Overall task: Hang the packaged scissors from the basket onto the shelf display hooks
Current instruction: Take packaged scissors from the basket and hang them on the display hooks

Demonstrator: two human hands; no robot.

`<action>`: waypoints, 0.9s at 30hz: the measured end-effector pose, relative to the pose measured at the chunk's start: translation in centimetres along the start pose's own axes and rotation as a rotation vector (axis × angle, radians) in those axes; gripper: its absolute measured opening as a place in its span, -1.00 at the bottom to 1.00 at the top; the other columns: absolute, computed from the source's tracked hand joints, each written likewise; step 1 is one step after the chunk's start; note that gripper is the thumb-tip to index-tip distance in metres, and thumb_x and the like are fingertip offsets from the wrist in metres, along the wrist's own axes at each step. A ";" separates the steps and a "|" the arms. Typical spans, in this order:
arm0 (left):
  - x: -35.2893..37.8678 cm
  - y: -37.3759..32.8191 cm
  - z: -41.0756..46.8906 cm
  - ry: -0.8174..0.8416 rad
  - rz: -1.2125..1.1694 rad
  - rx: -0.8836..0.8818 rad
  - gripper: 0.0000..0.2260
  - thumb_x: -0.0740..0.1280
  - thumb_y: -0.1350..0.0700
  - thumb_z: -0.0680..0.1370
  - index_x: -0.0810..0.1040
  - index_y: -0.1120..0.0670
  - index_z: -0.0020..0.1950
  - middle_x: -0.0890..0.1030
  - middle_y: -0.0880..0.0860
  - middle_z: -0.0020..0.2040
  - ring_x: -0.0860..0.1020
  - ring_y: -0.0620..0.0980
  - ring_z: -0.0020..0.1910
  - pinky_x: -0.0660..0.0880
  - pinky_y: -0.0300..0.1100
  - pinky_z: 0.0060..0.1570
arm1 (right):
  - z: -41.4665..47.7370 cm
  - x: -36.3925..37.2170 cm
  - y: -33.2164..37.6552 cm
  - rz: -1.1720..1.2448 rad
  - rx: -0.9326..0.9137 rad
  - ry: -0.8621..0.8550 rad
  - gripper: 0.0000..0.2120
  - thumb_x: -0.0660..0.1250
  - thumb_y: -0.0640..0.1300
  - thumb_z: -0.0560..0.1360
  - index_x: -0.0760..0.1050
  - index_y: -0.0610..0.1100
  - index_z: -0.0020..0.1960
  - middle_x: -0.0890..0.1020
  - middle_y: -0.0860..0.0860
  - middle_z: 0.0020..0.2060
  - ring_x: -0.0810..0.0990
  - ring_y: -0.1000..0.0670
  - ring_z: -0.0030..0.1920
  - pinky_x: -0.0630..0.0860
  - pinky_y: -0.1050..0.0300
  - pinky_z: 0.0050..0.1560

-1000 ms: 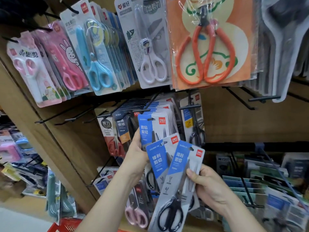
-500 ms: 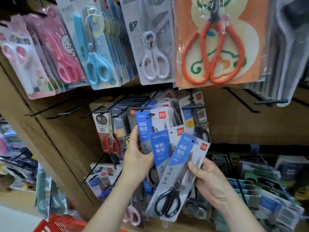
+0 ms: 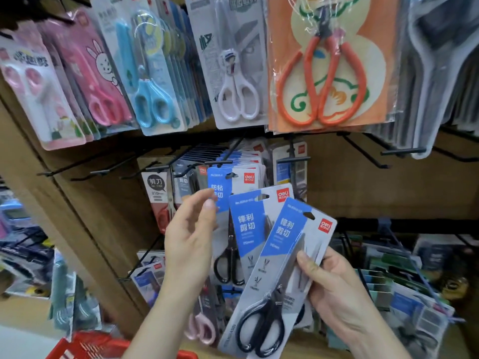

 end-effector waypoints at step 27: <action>2.4 0.5 6.6 -0.001 0.191 -0.078 -0.83 0.37 0.02 0.59 0.56 0.01 -0.19 0.64 0.23 -0.20 0.46 0.02 -0.36 0.38 -0.07 -0.33 | 0.5 2.4 -1.4 -0.258 0.019 -0.274 -0.83 0.29 -0.29 0.57 0.61 -0.21 0.11 0.74 -0.16 -0.04 0.72 -0.18 0.01 0.54 -0.27 0.21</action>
Point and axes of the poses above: each hand's wrist, its own z-axis towards the middle knuckle, its own x-axis out of the palm, y = z × x, the point moved 4 cm from there along z, towards the middle knuckle
